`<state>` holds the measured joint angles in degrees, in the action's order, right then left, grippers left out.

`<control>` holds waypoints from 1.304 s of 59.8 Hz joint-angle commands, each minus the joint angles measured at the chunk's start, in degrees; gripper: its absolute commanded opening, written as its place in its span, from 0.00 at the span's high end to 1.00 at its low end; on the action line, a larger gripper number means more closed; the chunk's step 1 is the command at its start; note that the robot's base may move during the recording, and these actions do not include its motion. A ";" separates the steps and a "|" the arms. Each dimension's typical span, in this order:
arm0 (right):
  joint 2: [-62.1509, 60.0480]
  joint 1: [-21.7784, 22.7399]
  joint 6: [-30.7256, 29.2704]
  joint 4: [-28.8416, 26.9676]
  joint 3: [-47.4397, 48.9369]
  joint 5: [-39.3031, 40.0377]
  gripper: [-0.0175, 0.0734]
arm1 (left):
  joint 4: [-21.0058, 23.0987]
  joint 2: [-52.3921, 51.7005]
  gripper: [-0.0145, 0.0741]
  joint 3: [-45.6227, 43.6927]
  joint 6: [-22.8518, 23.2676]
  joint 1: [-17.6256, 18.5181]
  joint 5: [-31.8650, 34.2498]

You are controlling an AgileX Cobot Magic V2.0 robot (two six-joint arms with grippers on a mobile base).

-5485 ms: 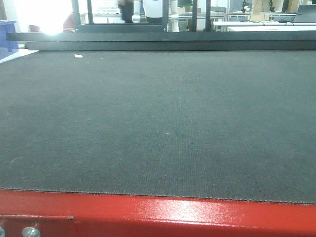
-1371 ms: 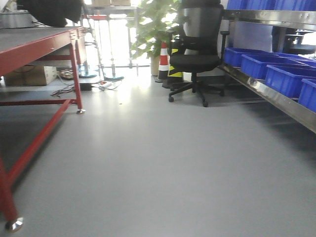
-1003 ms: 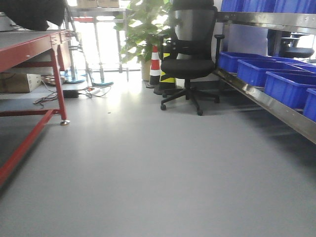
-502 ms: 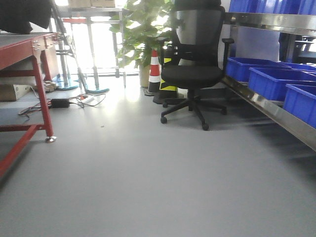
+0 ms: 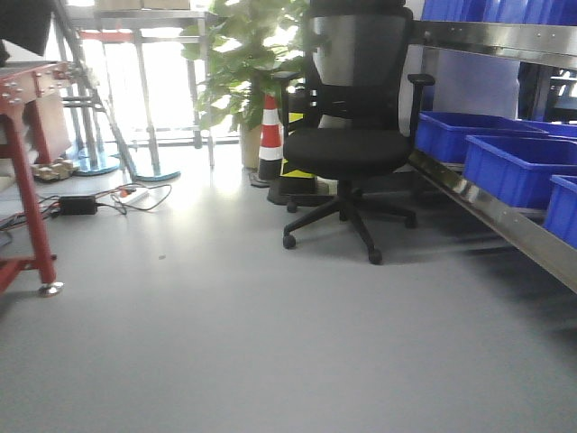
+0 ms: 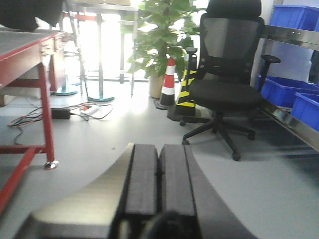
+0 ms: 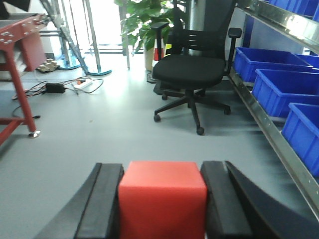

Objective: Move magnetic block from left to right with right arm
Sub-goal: 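Drive the base past the chair toward the second felt table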

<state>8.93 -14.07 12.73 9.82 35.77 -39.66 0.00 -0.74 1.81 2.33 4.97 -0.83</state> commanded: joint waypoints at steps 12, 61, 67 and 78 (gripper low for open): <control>0.85 0.02 -0.49 1.15 1.38 4.82 0.63 | 0.00 -0.80 0.97 0.48 0.38 0.29 5.19; 0.85 -0.10 -0.49 1.15 1.38 4.82 0.63 | 0.00 -0.80 0.97 0.48 0.38 -0.41 5.19; 0.85 -0.10 -0.49 1.15 1.38 4.82 0.63 | 0.00 -0.80 0.97 0.48 0.38 -0.41 5.19; 0.85 -0.10 -0.49 1.15 1.38 4.82 0.63 | 0.00 -0.80 0.97 0.48 0.38 -0.41 5.19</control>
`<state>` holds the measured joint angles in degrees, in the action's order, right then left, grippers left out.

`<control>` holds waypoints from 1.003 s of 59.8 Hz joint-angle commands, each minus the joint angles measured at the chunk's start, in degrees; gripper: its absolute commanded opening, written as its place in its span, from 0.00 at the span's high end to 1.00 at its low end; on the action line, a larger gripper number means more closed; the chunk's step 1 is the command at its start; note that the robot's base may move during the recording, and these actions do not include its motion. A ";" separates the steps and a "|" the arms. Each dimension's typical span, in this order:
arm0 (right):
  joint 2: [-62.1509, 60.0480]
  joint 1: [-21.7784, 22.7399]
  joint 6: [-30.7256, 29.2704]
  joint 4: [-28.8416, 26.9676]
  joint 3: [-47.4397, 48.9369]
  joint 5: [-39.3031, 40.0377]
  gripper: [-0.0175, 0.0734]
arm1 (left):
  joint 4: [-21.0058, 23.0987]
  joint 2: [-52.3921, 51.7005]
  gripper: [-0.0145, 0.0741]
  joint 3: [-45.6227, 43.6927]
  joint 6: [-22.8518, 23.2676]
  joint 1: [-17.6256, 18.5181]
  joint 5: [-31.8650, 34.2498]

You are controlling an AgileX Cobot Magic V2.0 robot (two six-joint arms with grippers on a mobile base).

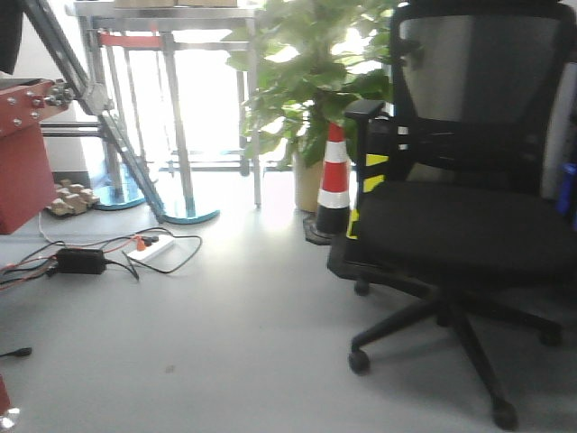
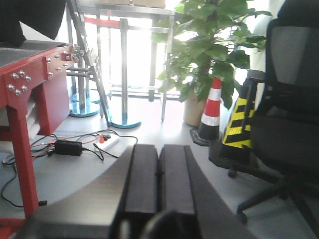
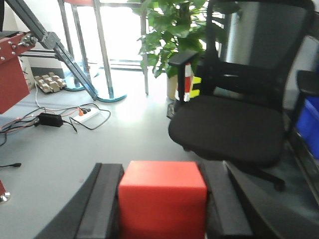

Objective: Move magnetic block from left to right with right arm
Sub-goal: 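Drive the base past the chair toward the second felt table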

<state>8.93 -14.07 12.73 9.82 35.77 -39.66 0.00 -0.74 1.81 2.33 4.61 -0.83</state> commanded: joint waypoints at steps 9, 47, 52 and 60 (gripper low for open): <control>0.85 -0.10 -0.49 1.15 1.38 4.82 0.63 | 0.00 -0.80 0.97 0.48 0.38 -0.06 5.19; 0.85 -0.10 -0.49 1.15 1.38 4.82 0.63 | 0.00 -0.80 0.97 0.48 0.38 -0.20 5.19; 0.85 -0.10 -0.49 1.15 1.38 4.82 0.63 | 0.00 -0.80 0.97 0.48 0.38 -0.73 5.19; 0.85 -0.10 -0.49 1.15 1.38 4.82 0.63 | 0.00 -0.80 0.97 0.48 0.38 -1.60 5.19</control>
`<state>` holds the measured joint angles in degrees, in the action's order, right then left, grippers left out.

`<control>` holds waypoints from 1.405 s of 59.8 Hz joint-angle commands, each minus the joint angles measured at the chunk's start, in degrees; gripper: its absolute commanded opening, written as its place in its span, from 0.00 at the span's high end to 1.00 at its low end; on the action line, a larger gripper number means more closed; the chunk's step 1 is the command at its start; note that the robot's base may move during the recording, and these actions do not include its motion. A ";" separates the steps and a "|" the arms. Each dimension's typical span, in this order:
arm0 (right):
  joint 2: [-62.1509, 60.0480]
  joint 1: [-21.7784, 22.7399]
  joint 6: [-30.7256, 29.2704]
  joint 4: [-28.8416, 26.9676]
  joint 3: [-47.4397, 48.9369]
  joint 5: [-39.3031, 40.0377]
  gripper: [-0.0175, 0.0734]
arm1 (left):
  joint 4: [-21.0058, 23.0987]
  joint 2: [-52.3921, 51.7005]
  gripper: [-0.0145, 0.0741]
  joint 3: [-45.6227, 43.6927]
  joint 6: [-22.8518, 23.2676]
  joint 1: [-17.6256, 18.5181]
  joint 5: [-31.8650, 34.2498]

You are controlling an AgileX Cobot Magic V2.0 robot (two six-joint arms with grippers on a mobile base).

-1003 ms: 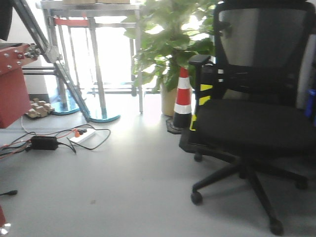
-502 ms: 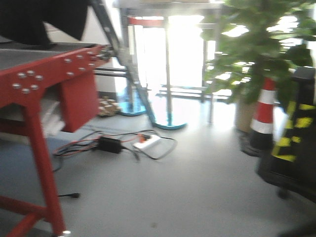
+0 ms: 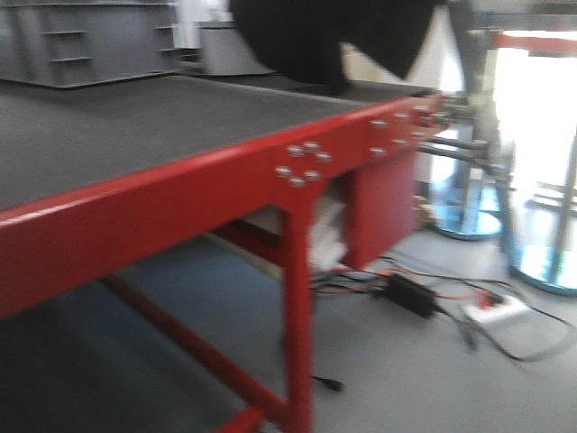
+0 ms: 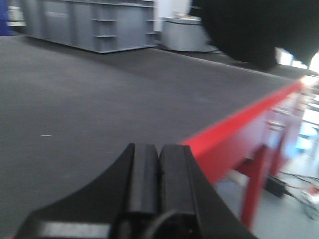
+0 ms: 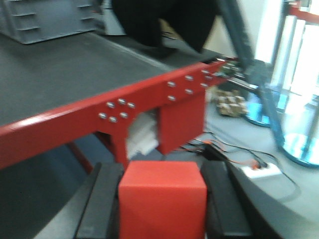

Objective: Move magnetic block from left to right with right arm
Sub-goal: 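Drive the base past the chair toward the second felt table, then hold the red cube in the right gripper at the second table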

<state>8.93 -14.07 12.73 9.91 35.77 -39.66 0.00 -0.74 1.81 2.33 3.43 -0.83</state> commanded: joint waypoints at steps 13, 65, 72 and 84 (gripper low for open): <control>0.85 -0.10 -0.49 1.06 1.38 4.82 0.63 | 0.00 -0.80 0.97 0.48 0.38 -0.47 5.19; 0.85 -0.10 -0.49 1.06 1.38 4.82 0.63 | 0.00 -0.80 0.97 0.48 0.38 -0.47 5.19; 0.85 -0.10 -0.49 1.06 1.38 4.82 0.63 | 0.00 -0.80 0.97 0.48 0.38 -0.47 5.19; 0.85 -0.10 -0.49 1.06 1.38 4.82 0.63 | 0.00 -0.80 0.97 0.48 0.38 -0.47 5.19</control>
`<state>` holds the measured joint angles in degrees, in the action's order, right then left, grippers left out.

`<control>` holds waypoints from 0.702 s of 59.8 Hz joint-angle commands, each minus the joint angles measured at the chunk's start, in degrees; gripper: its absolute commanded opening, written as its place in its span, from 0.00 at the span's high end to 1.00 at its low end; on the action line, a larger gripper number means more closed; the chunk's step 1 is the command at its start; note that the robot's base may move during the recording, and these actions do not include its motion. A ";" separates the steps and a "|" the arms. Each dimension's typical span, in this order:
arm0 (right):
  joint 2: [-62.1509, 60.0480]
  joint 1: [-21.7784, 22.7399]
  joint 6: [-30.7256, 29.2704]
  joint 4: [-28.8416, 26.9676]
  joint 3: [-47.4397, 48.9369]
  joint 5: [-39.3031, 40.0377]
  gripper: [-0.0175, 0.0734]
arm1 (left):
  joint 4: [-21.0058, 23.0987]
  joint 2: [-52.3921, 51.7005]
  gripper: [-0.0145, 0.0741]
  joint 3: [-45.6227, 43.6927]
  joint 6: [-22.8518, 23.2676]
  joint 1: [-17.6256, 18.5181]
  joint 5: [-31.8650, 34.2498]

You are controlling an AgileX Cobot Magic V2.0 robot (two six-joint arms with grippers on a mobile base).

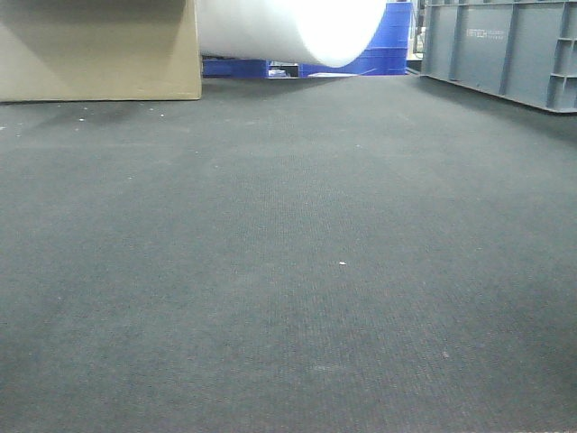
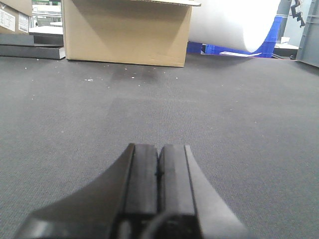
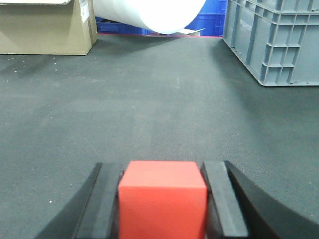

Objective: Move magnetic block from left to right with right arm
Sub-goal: 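Hold the red cube in the right gripper at the second table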

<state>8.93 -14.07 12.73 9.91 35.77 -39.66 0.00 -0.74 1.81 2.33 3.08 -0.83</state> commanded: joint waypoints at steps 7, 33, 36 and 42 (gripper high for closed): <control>0.85 -0.10 -0.49 1.06 1.38 4.82 0.63 | 0.00 -0.80 0.97 0.48 0.38 -0.12 5.19; 0.85 -0.10 -0.49 1.06 1.38 4.82 0.63 | 0.00 -0.80 0.97 0.48 0.38 -0.12 5.19; 0.85 -0.10 -0.49 0.99 1.38 4.82 0.63 | 0.00 -0.80 0.97 0.48 0.38 -0.12 5.19; 0.85 -0.10 -0.49 -0.02 1.38 4.68 0.63 | 0.00 -0.80 0.97 0.48 0.38 -0.12 5.19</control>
<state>8.93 -14.07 12.73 9.81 35.77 -39.66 0.00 -0.74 1.81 2.33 3.08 -0.83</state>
